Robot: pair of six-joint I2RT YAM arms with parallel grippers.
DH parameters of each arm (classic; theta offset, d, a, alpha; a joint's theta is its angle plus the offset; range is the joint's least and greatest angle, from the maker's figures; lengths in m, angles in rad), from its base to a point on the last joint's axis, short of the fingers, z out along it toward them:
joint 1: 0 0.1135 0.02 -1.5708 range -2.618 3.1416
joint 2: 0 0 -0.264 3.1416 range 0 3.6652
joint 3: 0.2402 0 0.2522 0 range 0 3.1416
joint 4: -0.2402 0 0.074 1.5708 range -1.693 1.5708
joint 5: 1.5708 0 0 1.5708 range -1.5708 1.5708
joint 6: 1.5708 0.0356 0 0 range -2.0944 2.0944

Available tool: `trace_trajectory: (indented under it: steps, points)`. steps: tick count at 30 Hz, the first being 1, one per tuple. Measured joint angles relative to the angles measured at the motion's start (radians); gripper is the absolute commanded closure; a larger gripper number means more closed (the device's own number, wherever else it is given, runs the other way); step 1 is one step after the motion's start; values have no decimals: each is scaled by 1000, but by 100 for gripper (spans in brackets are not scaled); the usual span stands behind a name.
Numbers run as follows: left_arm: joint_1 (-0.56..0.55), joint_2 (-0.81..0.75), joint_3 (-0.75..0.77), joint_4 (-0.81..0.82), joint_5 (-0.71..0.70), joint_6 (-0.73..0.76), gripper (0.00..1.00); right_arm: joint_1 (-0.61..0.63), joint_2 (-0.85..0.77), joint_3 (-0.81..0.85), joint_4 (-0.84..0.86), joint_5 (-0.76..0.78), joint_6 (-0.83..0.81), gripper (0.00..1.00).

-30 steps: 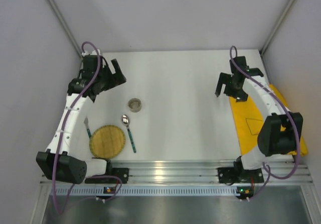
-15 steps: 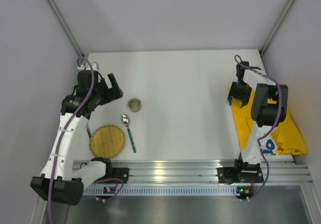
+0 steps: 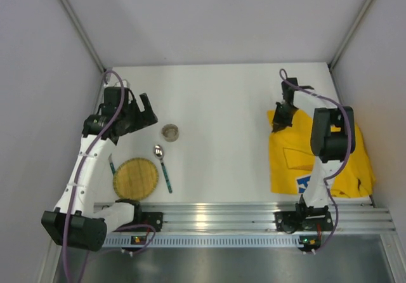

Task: Set the dinner table for one person

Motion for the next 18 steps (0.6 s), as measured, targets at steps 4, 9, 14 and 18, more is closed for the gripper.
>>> trace_trajectory:
  steps: [4,9,14,18]
  points:
    - [0,21,1,2,11,0,5,167,0,40,32,-164,94,100]
    - [0,38,15,10,26,-7,4,357,56,341,51,-344,230,35]
    - [-4,42,61,11,37,-8,4,422,87,550,109,-475,285,0]
    - [-11,42,77,16,40,-12,4,409,25,471,120,-499,278,0]
